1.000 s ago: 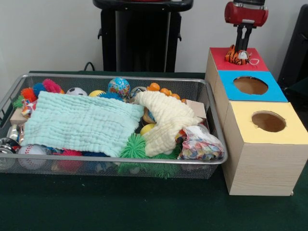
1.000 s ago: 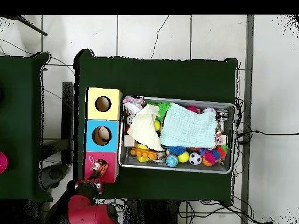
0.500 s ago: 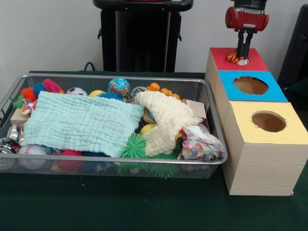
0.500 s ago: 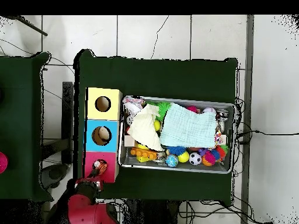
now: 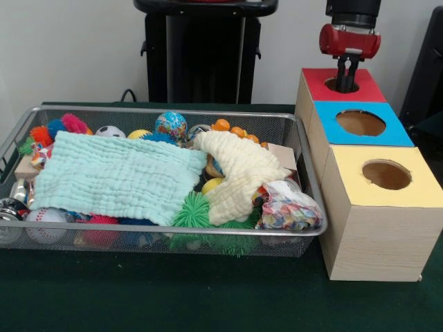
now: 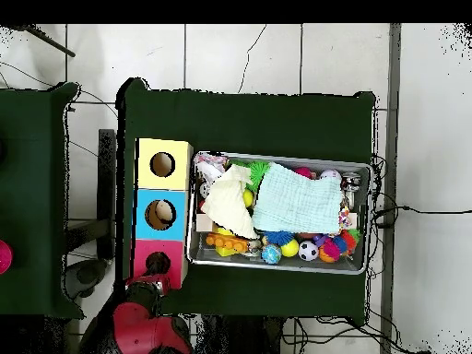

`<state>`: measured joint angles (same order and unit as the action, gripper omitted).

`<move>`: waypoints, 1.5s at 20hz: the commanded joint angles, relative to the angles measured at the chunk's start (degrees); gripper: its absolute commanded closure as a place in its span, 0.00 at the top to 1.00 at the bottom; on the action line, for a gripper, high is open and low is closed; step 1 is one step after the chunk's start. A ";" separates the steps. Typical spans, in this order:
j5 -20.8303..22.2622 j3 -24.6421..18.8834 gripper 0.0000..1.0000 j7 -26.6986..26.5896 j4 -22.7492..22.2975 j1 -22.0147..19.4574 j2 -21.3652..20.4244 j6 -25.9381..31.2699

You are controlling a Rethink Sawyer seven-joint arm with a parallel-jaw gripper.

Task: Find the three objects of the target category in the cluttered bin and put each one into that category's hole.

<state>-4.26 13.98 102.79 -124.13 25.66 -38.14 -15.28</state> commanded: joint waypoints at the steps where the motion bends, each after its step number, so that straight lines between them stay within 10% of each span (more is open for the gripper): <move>1: 1.19 -2.72 0.00 7.36 6.64 -1.40 6.70 -4.57; 4: 1.34 -2.70 0.00 7.23 6.32 -1.56 6.08 -4.22; 16: 2.87 -7.35 0.00 5.09 -0.05 -5.86 -17.69 20.51; 23: 5.36 -9.30 0.00 4.26 0.22 -9.36 -17.23 18.72; 30: 14.54 -15.44 0.00 1.18 1.82 -21.93 -13.29 12.49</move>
<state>2.86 7.41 102.79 -123.30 12.03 -54.60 0.22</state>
